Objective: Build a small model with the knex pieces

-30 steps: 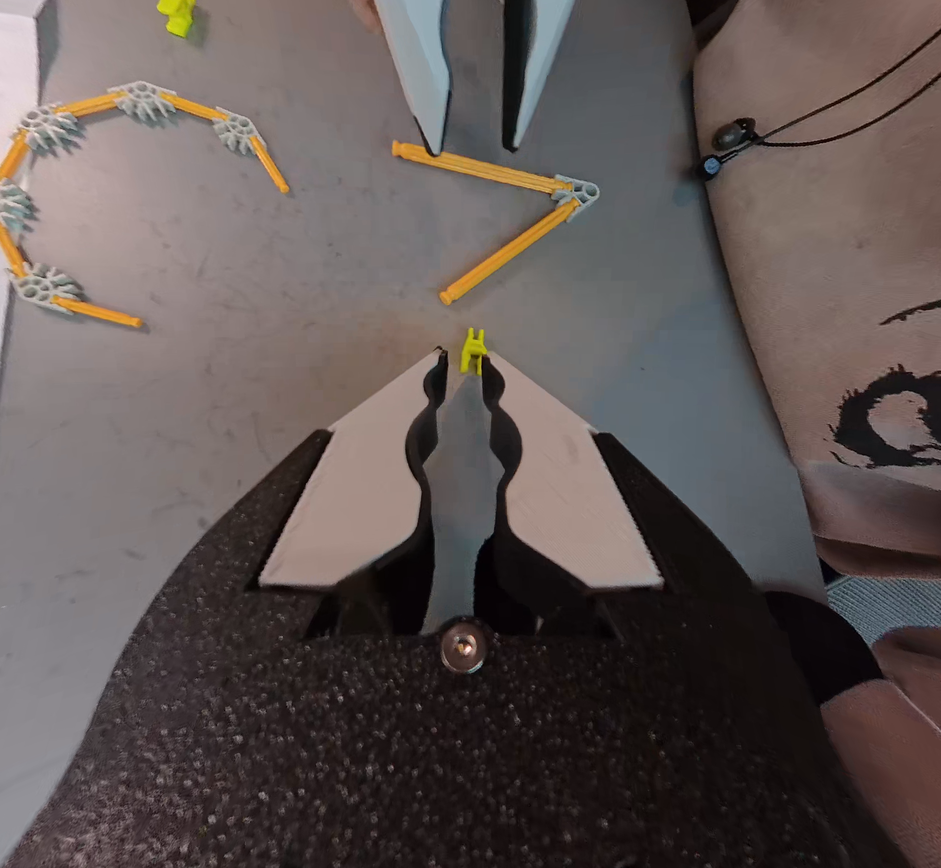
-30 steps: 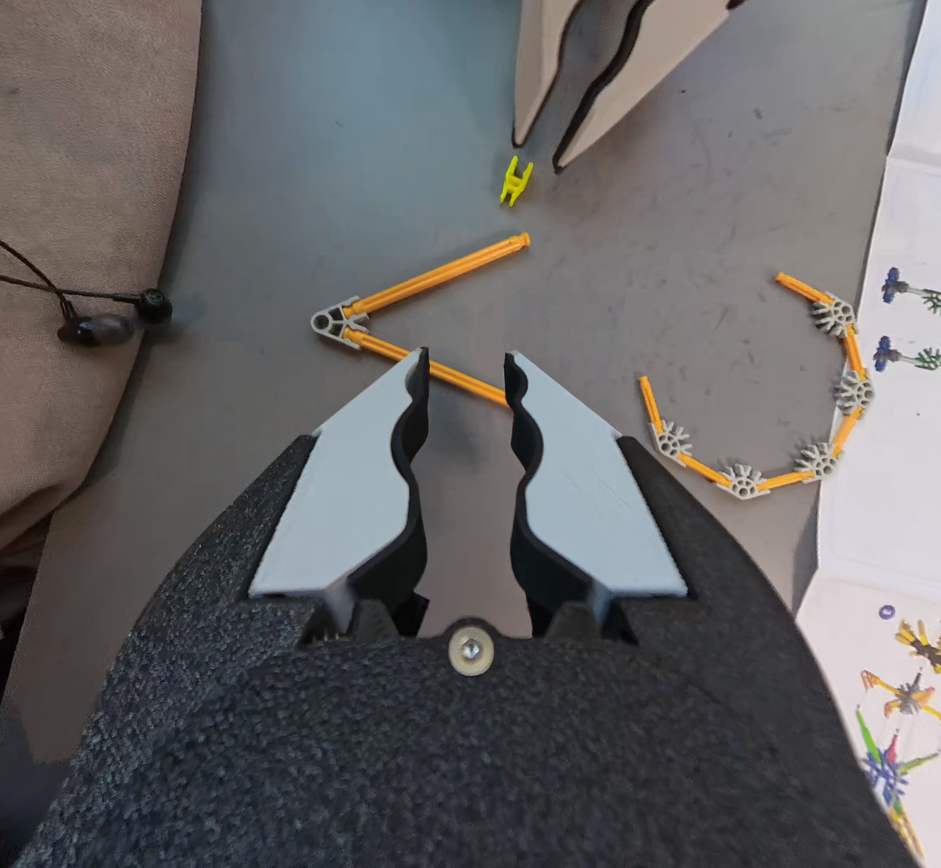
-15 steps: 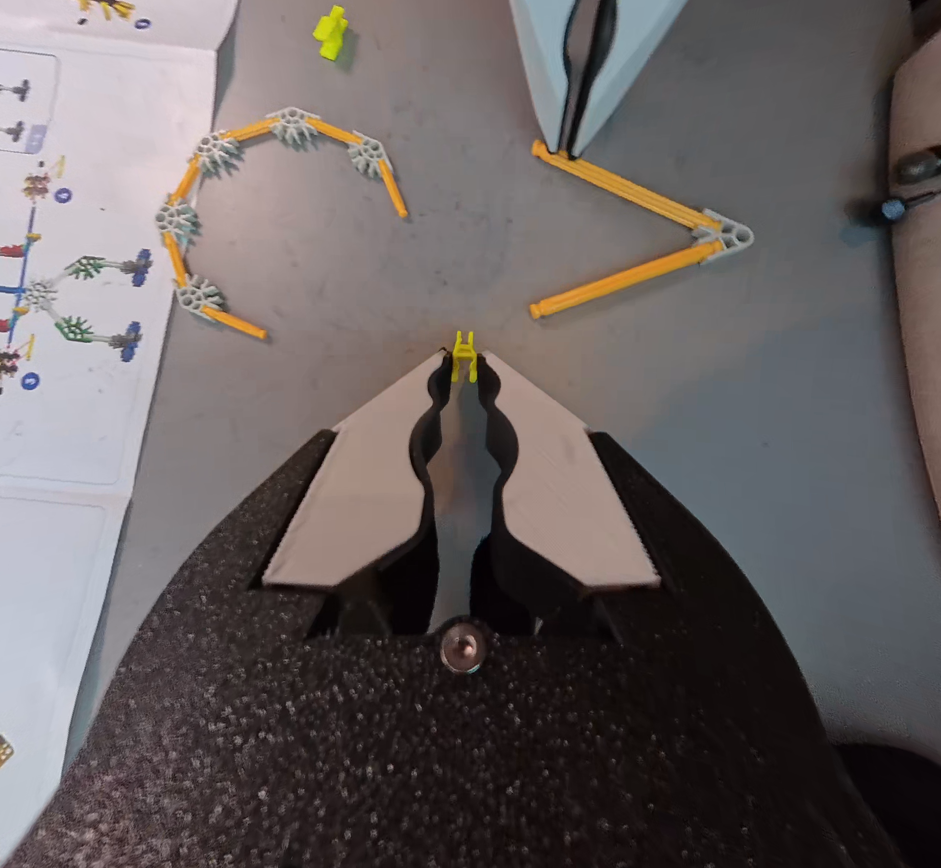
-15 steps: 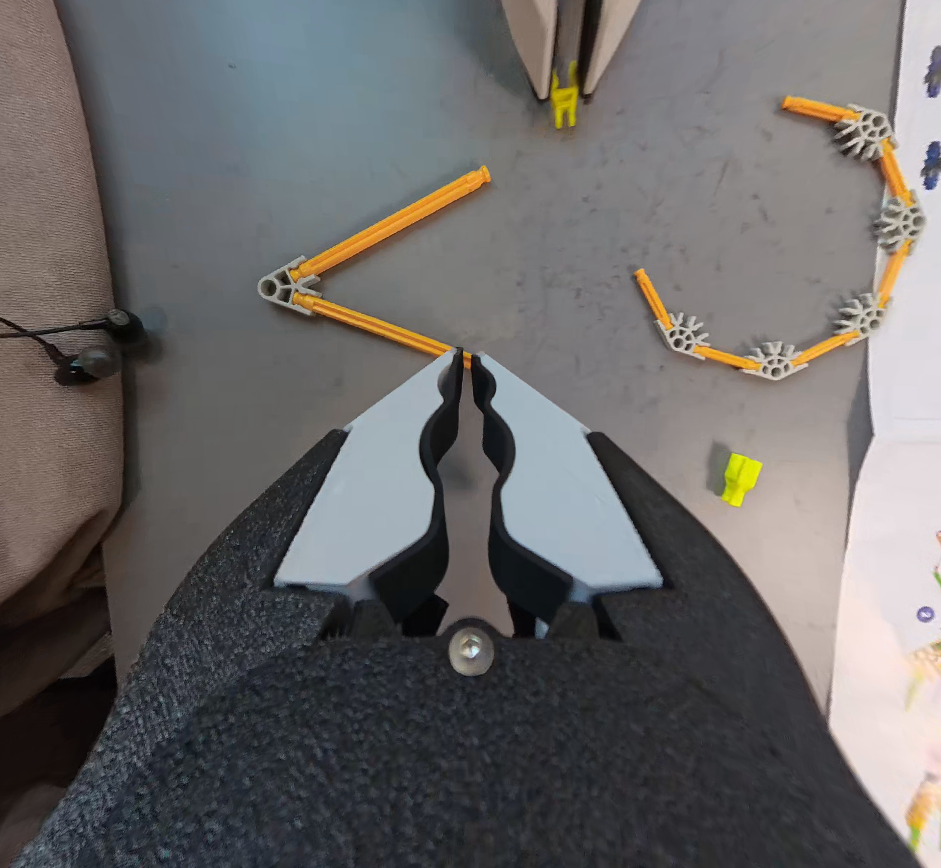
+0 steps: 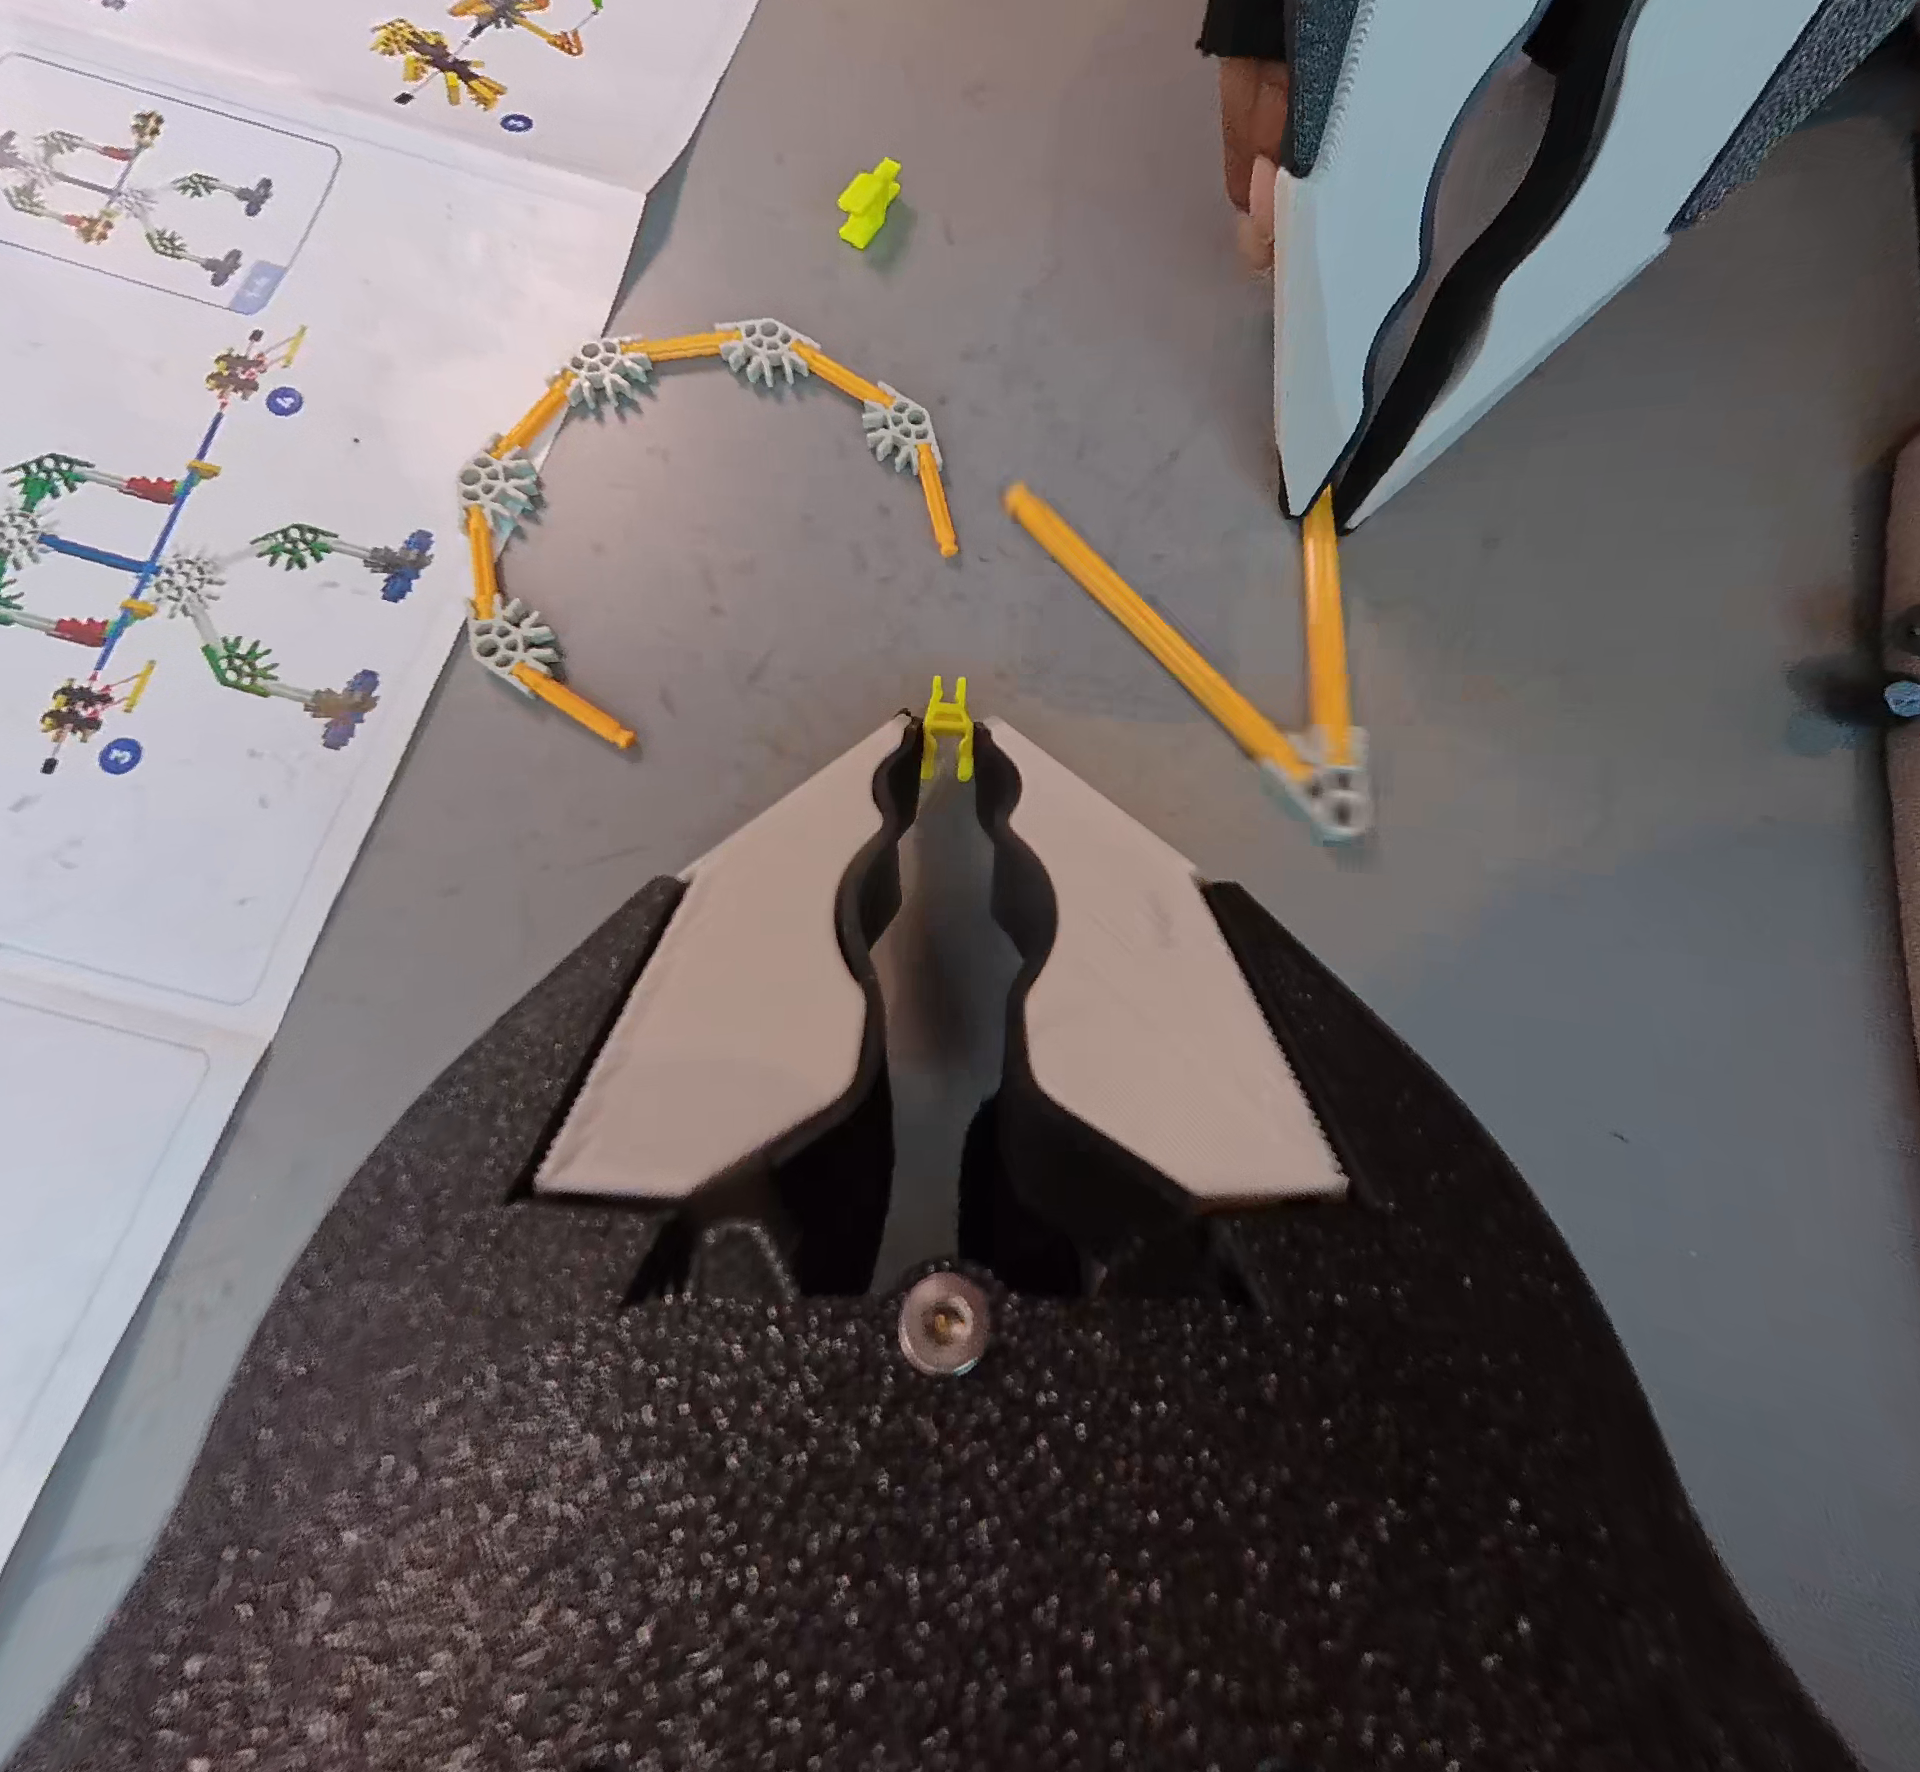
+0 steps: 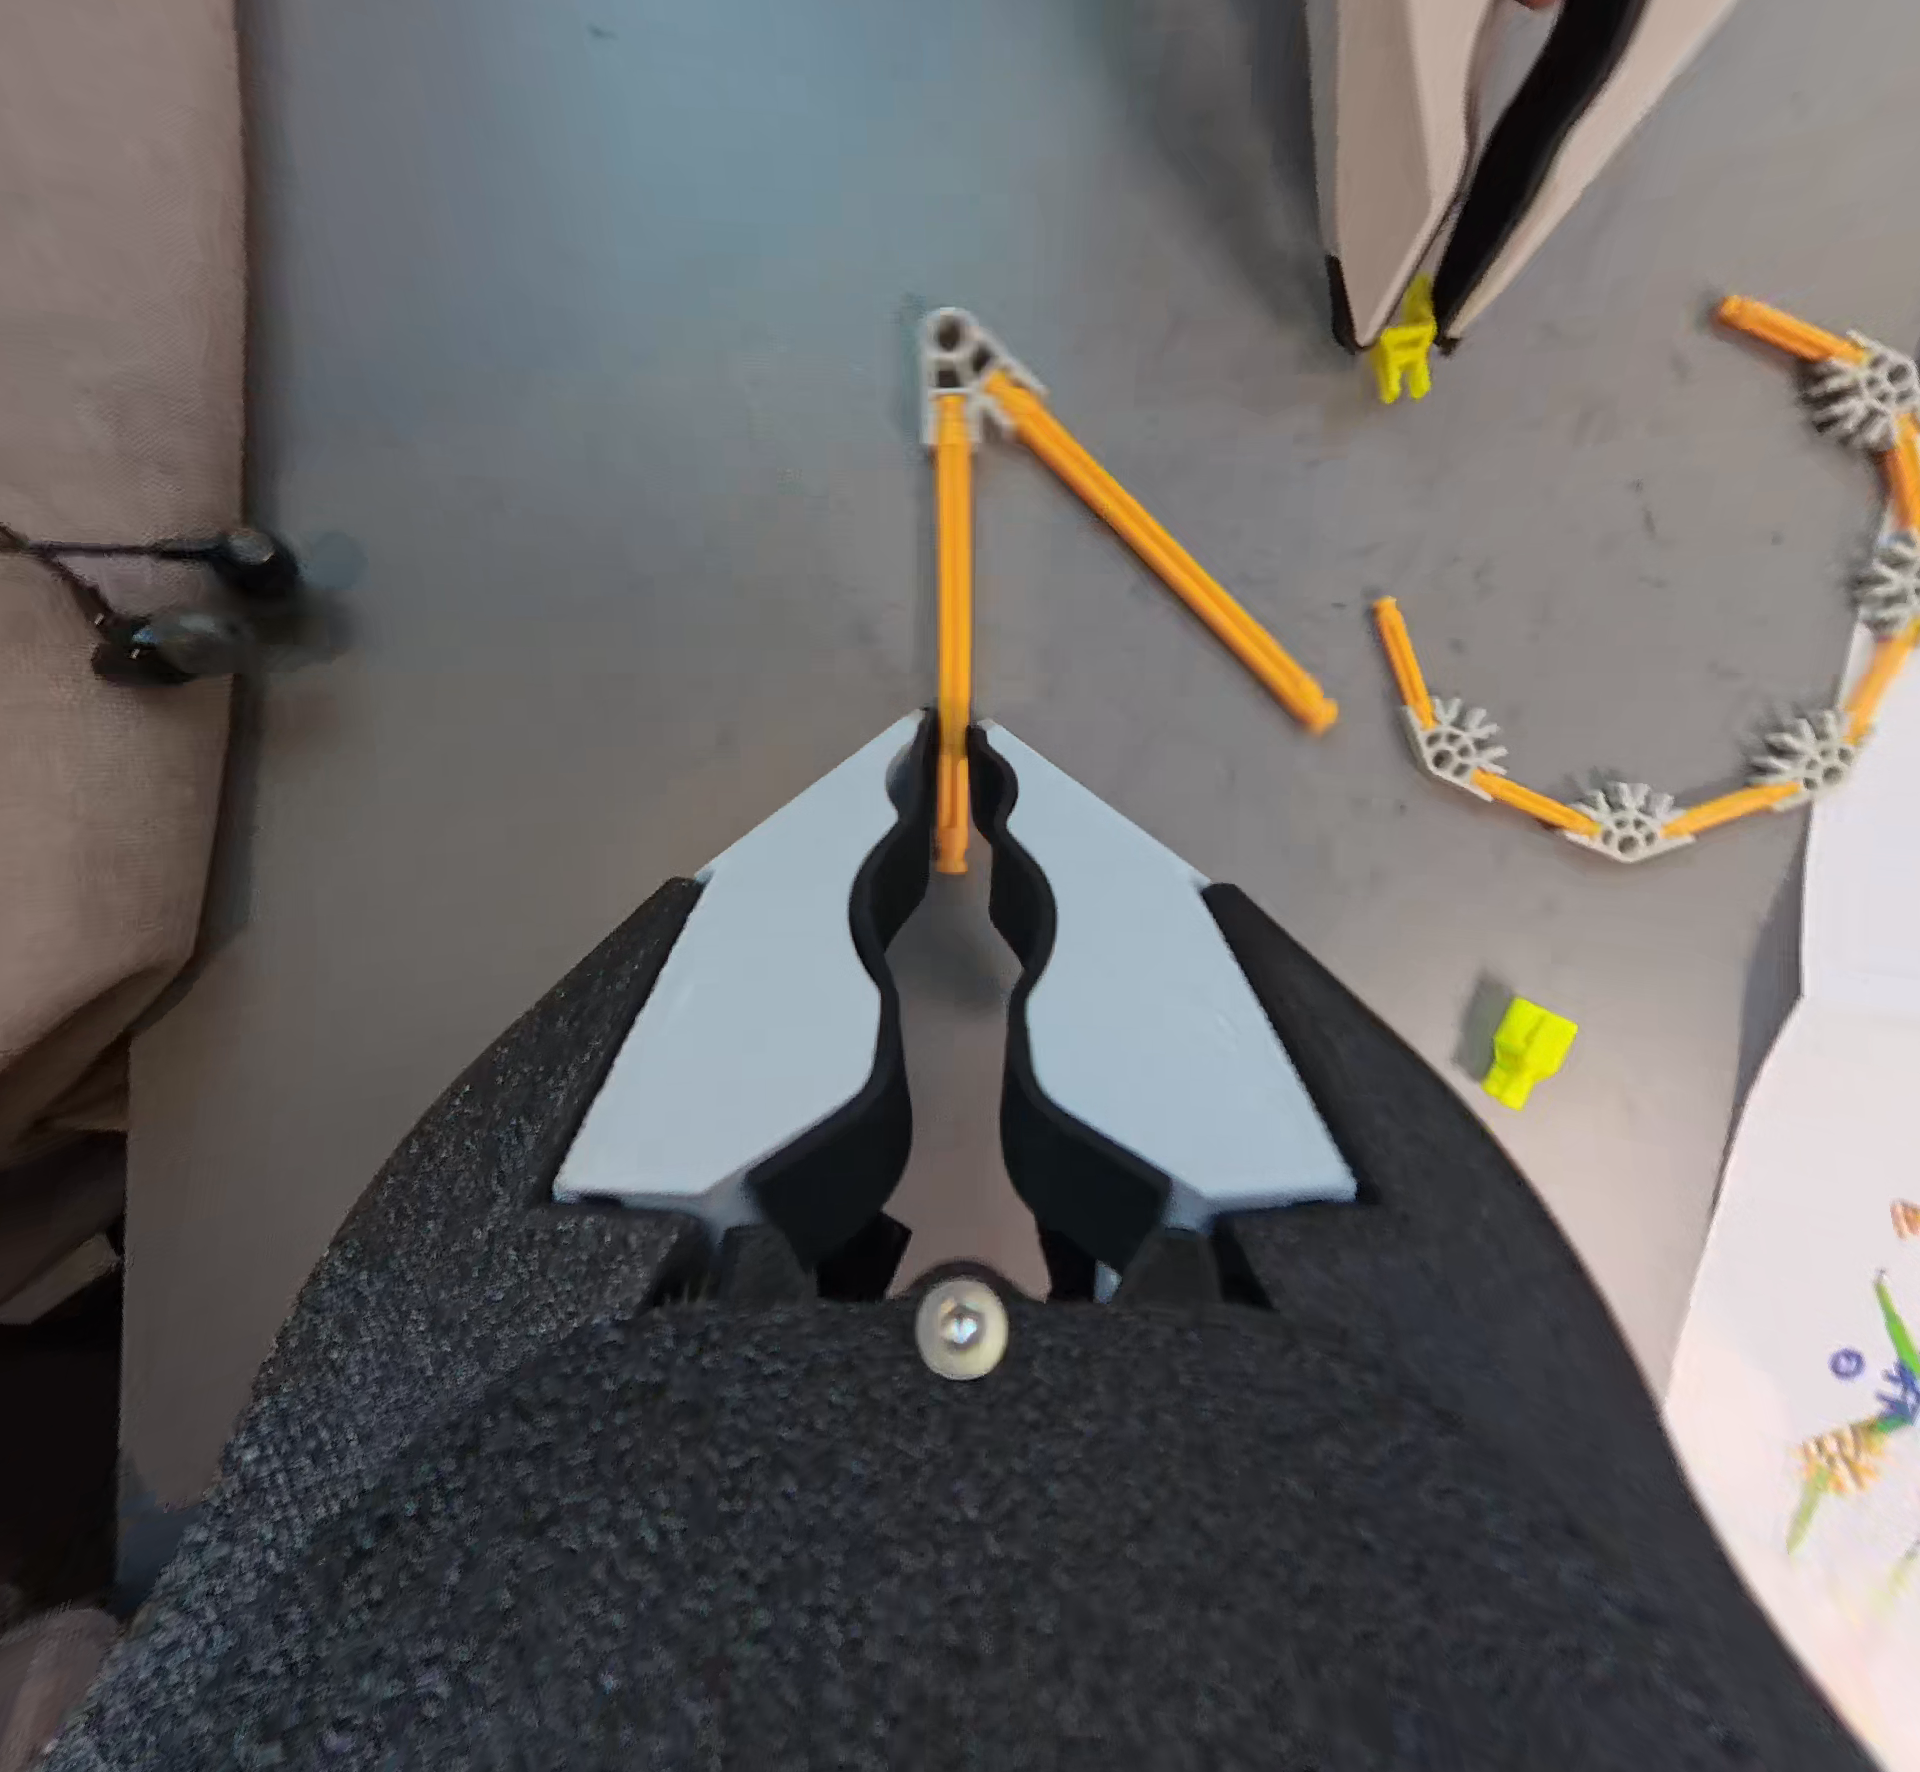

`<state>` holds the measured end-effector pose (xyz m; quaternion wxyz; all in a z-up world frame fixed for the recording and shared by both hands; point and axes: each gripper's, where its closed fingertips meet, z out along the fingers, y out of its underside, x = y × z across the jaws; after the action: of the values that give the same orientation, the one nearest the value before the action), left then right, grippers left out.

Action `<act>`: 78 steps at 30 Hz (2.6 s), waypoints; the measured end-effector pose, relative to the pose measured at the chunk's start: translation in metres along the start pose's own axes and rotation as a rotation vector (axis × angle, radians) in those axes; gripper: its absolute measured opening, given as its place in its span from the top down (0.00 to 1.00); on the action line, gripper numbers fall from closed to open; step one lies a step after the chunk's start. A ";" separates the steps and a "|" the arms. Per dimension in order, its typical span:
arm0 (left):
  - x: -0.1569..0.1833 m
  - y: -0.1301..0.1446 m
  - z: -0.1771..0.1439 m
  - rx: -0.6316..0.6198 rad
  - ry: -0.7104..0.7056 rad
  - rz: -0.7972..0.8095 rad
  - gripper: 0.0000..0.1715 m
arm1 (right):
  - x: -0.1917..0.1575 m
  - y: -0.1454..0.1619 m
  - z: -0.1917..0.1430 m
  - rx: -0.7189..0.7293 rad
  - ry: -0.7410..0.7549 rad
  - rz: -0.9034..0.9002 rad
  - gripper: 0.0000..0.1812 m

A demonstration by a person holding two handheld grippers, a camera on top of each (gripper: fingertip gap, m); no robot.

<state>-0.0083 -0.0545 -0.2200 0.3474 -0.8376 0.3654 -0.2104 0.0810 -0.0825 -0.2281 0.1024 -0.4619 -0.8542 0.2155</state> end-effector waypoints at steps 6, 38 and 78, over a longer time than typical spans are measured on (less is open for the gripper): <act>-0.006 -0.010 -0.002 0.062 -0.017 -0.070 0.94 | -0.004 -0.012 0.006 -0.001 0.035 0.078 0.97; 0.038 -0.034 0.017 0.114 0.055 0.078 0.94 | 0.028 -0.026 -0.019 0.342 0.072 -0.099 1.00; 0.062 -0.009 0.030 -0.027 0.140 0.185 0.96 | 0.019 0.004 -0.004 0.163 0.011 -0.113 0.96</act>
<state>0.0543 -0.0844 -0.2277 0.3277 -0.7881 0.4674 -0.2303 0.0752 -0.0635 -0.2269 0.1562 -0.4044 -0.8579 0.2760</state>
